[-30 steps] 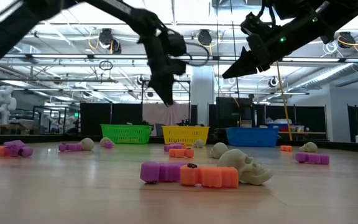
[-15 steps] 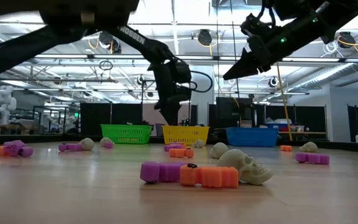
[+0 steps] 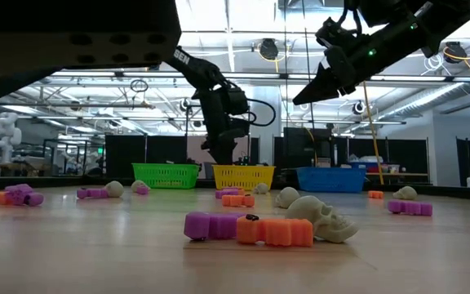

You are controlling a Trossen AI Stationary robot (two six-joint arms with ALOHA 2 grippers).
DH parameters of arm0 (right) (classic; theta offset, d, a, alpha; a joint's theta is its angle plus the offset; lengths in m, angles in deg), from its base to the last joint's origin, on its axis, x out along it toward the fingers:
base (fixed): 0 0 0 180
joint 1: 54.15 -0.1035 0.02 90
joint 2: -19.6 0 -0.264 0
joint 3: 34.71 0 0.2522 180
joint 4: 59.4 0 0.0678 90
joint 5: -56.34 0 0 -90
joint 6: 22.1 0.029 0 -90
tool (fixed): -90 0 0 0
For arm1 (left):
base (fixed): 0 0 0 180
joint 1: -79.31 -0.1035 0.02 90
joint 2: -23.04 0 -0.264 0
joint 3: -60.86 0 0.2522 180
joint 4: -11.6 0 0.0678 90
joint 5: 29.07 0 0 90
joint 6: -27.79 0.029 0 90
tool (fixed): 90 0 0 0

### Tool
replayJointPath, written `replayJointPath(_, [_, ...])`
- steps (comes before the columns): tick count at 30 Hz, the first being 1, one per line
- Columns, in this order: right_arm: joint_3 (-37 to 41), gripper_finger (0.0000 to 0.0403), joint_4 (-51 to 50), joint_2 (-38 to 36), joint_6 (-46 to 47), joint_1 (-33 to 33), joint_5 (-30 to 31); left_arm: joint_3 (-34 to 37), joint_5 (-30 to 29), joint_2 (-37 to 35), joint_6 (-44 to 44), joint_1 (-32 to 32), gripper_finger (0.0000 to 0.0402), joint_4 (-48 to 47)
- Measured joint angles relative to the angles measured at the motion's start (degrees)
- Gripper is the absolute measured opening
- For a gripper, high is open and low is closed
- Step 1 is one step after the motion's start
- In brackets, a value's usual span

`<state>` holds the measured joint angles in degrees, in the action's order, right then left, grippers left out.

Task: Sort Halloween decoration
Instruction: Put the white skull toy into the yellow bin, then put the violet skeleton toy into the blue bin

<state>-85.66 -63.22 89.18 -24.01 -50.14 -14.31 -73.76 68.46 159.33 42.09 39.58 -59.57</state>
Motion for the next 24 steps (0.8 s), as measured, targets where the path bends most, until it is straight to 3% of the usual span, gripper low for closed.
replayJointPath(7, [0.0, 0.0000, -0.4, 0.0, 0.0, 0.0, 0.0, 0.0, 0.0, 0.0, 0.0, 0.2, 0.0117, -0.1])
replayJointPath(15, [0.0, 0.0000, -1.2, 0.0, 0.4, 0.0, 0.0, 0.0, -0.9, 0.0, 0.1, 0.2, 0.0125, 0.5])
replayJointPath(19, [0.0, 0.0000, -1.2, 0.0, 0.5, 0.0, 0.0, 0.1, -3.3, -0.9, -0.4, 0.7, 0.0105, 1.3])
replayJointPath(24, [0.0, 0.0000, -1.4, 0.0, 0.5, 0.0, 0.0, 0.4, -3.7, -3.2, -0.4, 2.5, 0.0033, 4.8])
